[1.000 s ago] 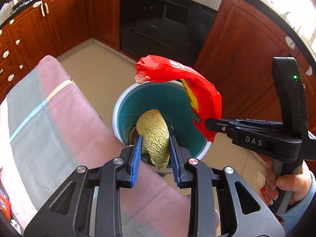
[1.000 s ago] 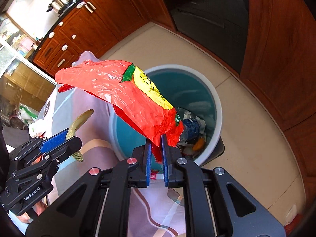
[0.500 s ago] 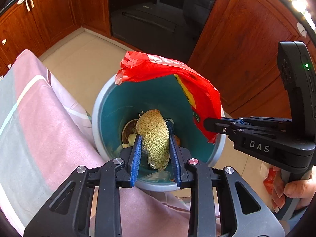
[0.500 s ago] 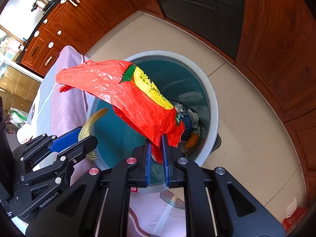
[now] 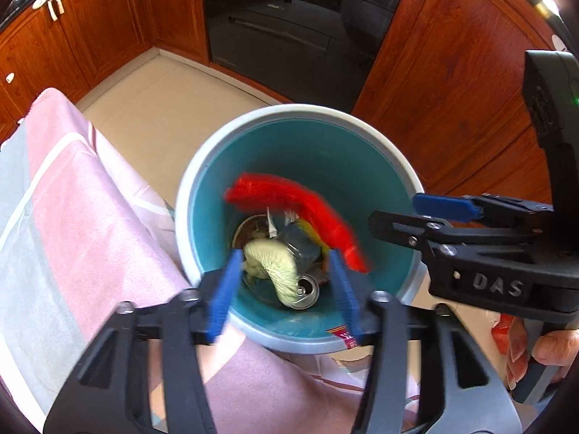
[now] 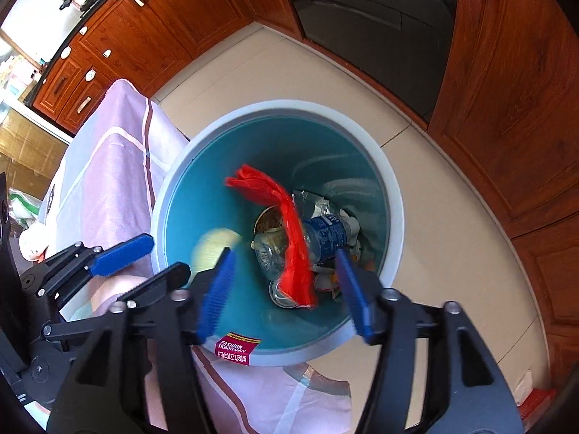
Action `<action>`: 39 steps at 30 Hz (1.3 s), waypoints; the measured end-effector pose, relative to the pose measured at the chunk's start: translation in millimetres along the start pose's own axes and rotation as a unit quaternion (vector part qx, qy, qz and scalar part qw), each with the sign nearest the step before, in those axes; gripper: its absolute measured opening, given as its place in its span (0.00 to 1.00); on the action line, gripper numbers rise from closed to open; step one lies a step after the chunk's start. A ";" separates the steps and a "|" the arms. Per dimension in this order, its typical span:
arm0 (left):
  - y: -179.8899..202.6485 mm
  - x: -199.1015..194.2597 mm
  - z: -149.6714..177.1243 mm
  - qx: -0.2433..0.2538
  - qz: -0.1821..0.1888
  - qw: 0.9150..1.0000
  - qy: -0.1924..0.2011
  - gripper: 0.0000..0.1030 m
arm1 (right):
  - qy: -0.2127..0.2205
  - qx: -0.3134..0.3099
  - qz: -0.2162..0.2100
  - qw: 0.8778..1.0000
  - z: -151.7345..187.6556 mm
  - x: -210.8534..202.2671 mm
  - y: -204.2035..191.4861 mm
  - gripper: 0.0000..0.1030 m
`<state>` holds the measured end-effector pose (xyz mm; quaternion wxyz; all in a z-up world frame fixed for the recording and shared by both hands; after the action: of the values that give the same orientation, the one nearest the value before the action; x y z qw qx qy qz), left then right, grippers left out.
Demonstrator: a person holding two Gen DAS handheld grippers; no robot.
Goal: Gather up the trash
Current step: 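Carry the melon rind and red bag over the bin and open both tools, then move both tools back over the table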
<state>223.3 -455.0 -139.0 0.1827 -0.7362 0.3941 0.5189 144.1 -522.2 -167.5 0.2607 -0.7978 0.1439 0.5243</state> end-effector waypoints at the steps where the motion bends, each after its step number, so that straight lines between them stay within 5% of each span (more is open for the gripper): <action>1: -0.5 -1.3 0.6 -0.001 -0.003 1.000 0.002 0.60 | 0.005 -0.005 0.004 1.000 0.2 -2.5 -2.1 0.69; 8: -9.8 -16.5 7.9 -0.013 -0.015 1.000 0.011 0.68 | 0.018 -0.012 0.018 1.000 0.0 -17.2 -2.8 0.82; 24: -24.4 -54.3 24.2 -0.031 -0.020 0.999 0.033 0.71 | 0.030 -0.018 0.020 0.999 5.8 -43.6 -17.7 0.82; 39: -89.3 -133.7 83.7 -0.092 -0.068 0.991 0.062 0.71 | 0.046 -0.087 -0.016 0.995 24.4 -75.2 -107.1 0.82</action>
<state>220.0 -290.4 -63.1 0.1243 -0.8059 0.3036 0.4929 148.6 -423.5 -78.2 0.1919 -0.8432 0.0965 0.4929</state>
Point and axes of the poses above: each gripper's, at about its wrist camera, not at the fingertips, and x roughly the way its jaws point, y to its right, z to its underside, the point moved 1 cm from there along x, roughly the way its jaws point, and after that the axes turned 4 degrees about z, right-handed, at the moved point
